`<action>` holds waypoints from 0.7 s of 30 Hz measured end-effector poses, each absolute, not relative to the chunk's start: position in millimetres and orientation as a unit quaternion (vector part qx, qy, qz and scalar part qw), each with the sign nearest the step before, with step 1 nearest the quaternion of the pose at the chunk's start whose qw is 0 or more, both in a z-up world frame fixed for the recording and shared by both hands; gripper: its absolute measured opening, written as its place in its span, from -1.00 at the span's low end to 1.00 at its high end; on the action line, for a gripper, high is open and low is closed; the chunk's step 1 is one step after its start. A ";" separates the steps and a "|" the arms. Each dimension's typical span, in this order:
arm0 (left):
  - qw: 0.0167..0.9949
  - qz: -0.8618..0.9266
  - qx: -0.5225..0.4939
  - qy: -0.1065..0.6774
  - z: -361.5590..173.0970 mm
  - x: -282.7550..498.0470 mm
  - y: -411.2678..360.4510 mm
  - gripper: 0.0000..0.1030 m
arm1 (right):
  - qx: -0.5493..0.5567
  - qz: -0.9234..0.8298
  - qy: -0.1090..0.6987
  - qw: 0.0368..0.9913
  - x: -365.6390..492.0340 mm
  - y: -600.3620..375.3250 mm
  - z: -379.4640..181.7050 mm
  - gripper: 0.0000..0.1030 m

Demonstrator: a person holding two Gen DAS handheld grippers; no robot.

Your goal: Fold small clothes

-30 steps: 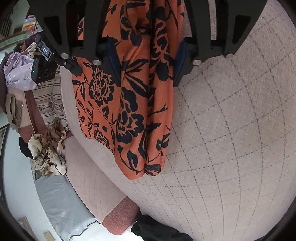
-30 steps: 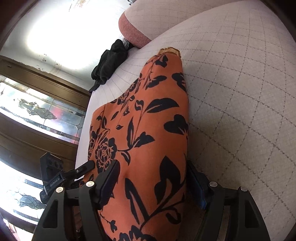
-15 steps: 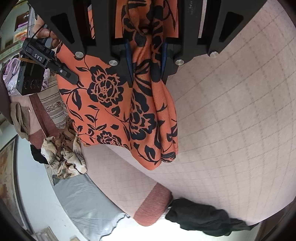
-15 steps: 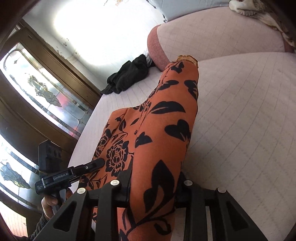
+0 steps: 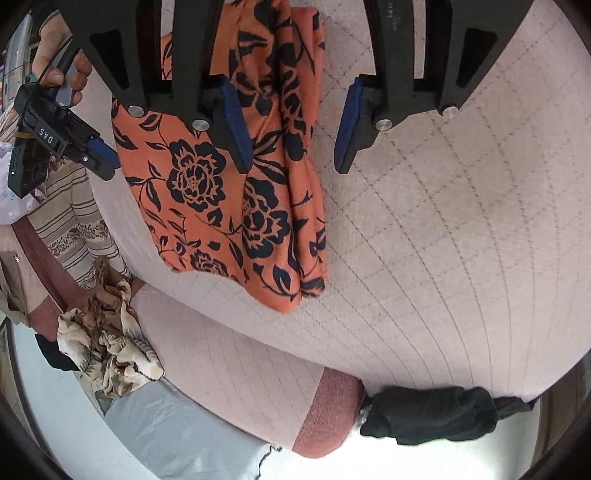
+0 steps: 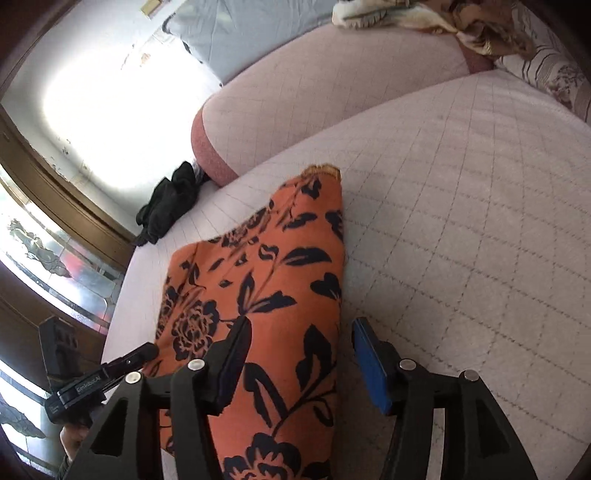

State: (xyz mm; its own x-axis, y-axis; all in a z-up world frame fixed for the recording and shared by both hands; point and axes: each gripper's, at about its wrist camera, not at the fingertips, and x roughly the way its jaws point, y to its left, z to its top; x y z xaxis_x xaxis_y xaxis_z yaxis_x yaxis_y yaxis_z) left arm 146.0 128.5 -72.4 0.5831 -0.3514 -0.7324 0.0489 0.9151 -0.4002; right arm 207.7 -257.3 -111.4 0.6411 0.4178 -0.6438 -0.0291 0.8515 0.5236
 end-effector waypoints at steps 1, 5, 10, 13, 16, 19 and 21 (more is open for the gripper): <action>0.878 -0.116 -0.170 0.432 -66.8 138.1 133.6 -0.08 | 0.246 0.134 0.390 0.877 202.7 -258.5 -102.7 0.17; 0.877 -0.135 -0.151 0.435 -68.8 125.9 128.4 -0.08 | 0.263 0.192 0.370 0.870 198.3 -236.6 -78.5 0.37; 0.863 -0.080 -0.144 0.478 -105.9 131.0 126.3 0.23 | 0.290 0.190 0.441 0.828 216.1 -218.5 -122.4 0.46; 0.875 -0.065 -0.128 0.463 -86.8 119.1 127.8 0.26 | 0.289 0.189 0.406 0.846 196.3 -217.5 -100.4 0.46; 0.886 -0.038 -0.090 0.453 -68.6 104.5 122.4 0.34 | 0.238 0.176 0.374 0.879 164.4 -203.2 -66.4 0.50; 0.895 -0.025 -0.086 0.437 -53.9 82.5 121.0 0.53 | 0.177 0.144 0.381 0.896 128.9 -182.3 -58.9 0.61; 0.899 -0.018 -0.079 0.430 -46.8 66.7 118.3 0.56 | 0.149 0.124 0.397 0.897 104.5 -170.4 -65.4 0.64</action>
State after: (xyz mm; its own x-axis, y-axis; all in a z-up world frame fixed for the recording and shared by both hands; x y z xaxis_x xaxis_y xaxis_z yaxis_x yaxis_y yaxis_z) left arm 66.7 118.3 -46.8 0.6296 -0.0998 -0.7705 -0.0362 0.9869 -0.1574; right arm 104.5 -170.4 -65.4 0.6543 0.3398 -0.6756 -0.1039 0.9253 0.3648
